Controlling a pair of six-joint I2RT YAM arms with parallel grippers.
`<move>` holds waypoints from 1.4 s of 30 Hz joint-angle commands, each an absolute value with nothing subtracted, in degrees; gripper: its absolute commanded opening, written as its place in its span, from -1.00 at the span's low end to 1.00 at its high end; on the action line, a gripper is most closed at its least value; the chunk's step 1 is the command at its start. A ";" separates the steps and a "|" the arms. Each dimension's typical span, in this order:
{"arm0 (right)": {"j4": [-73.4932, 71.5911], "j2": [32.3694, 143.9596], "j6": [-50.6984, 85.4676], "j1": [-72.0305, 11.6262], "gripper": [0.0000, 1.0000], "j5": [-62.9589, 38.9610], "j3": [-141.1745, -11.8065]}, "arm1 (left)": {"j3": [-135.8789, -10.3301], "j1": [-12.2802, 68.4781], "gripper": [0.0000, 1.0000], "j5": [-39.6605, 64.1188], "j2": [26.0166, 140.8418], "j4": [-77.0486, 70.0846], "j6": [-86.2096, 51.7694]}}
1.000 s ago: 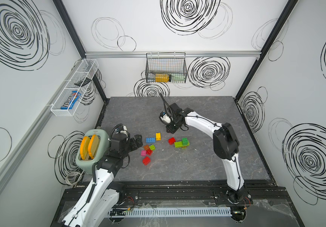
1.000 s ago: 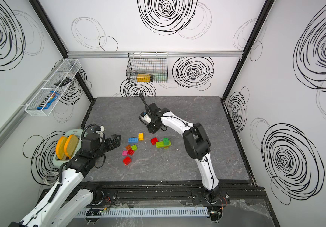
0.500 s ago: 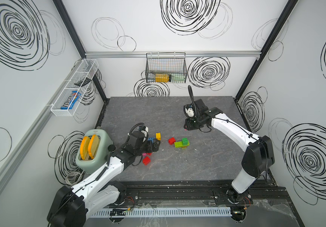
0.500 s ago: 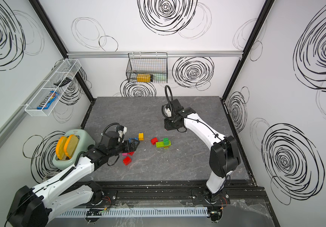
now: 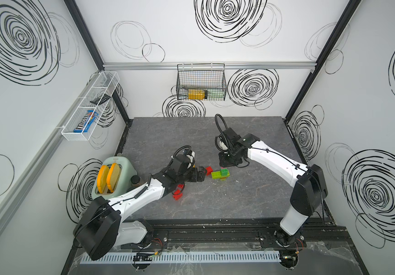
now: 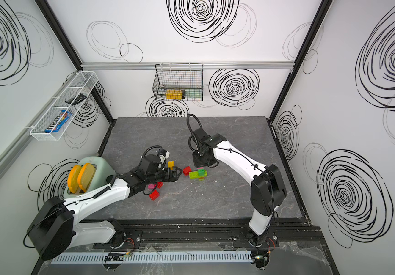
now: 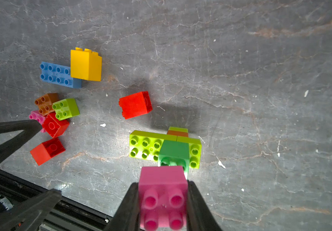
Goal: Assemble the number 4 with lego
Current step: Assemble the lego brick with the lego brick.
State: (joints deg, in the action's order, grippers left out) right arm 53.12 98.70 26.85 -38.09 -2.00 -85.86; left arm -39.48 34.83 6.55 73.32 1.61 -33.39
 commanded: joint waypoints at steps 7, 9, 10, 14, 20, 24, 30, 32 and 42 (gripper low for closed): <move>54.16 99.37 31.03 -39.38 -1.00 1.56 -83.78 | -38.85 35.24 0.92 6.74 73.05 -2.25 -31.68; 54.17 99.47 31.03 -39.38 -1.00 2.02 -83.67 | -38.77 35.33 0.91 6.77 73.21 -2.11 -31.55; 54.08 99.56 30.94 -39.44 -1.00 1.73 -83.61 | -38.74 35.27 0.92 6.70 73.29 -2.03 -31.64; 53.64 99.67 31.11 -39.55 -1.00 0.58 -82.59 | -38.75 35.33 0.91 7.01 74.09 -1.77 -32.17; 52.52 100.11 31.64 -39.82 -1.00 0.34 -80.80 | -39.29 35.33 0.91 7.95 75.89 -1.38 -32.87; 51.86 100.44 31.64 -39.81 -1.00 -0.24 -79.28 | -39.70 35.38 0.91 8.79 77.33 -1.04 -32.70; 51.98 100.96 32.10 -39.97 -1.00 -0.81 -79.08 | -39.99 36.50 0.92 9.01 80.15 -1.33 -31.30; 52.66 101.57 32.17 -40.44 -1.00 -0.40 -79.09 | -40.12 37.29 0.92 8.35 80.87 -1.53 -31.12; 55.19 106.41 34.09 -43.19 -1.00 3.52 -72.14 | -40.43 37.66 0.91 7.24 81.64 -0.85 -30.86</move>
